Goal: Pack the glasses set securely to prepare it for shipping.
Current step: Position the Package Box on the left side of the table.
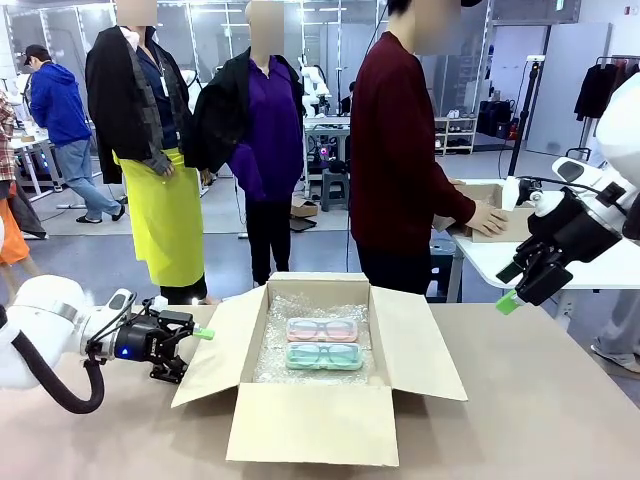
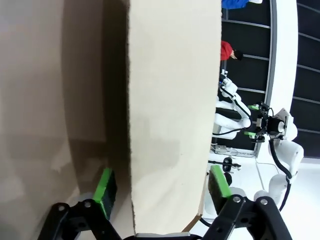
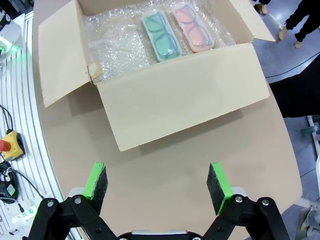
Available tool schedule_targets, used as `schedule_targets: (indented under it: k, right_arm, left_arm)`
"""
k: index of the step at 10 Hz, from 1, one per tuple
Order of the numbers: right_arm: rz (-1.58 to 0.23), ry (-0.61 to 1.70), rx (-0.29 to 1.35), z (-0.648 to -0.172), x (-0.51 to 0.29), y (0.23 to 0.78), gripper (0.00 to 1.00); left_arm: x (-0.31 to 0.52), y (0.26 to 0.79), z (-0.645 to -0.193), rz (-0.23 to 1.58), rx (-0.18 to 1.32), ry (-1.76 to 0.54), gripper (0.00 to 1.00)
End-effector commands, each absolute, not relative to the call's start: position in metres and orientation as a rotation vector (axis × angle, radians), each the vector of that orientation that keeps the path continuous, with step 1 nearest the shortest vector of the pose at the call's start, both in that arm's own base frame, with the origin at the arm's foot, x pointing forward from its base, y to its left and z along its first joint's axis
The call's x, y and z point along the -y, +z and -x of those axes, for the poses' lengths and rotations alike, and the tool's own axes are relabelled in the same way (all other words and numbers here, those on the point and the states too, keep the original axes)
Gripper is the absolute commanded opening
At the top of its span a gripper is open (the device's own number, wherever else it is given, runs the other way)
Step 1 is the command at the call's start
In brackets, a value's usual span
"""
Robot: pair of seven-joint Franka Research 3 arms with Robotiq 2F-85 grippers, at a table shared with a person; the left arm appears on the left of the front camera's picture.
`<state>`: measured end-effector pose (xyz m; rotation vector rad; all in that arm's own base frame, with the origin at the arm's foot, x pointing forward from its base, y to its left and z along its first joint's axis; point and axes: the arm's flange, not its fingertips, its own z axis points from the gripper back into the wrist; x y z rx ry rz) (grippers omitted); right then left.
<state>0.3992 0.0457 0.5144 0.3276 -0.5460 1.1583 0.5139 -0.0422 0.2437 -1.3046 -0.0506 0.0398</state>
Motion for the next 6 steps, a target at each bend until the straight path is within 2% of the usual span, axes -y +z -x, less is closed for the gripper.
schedule_targets:
  k: [1,2,3,4,6]
  right_arm:
    - [-0.327,1.165,0.539,-0.4,-0.046,0.517,1.0]
    - [-0.327,1.165,0.539,-0.4,-0.046,0.517,1.0]
    - [-0.327,1.165,0.539,-0.4,-0.046,0.517,1.0]
    - [-0.327,1.165,0.539,-0.4,-0.046,0.517,1.0]
    - [-0.327,1.165,0.539,-0.4,-0.046,0.517,1.0]
  left_arm:
    - [0.04,0.248,-0.519,1.363,0.065,0.061,0.37]
    - [0.038,0.248,-0.519,1.355,0.084,0.089,0.02]
    - [0.037,0.251,-0.517,1.365,0.083,0.078,0.36]
    - [0.033,0.257,-0.515,1.376,0.09,0.079,0.0]
    - [0.021,0.267,-0.511,1.385,0.121,0.101,0.0]
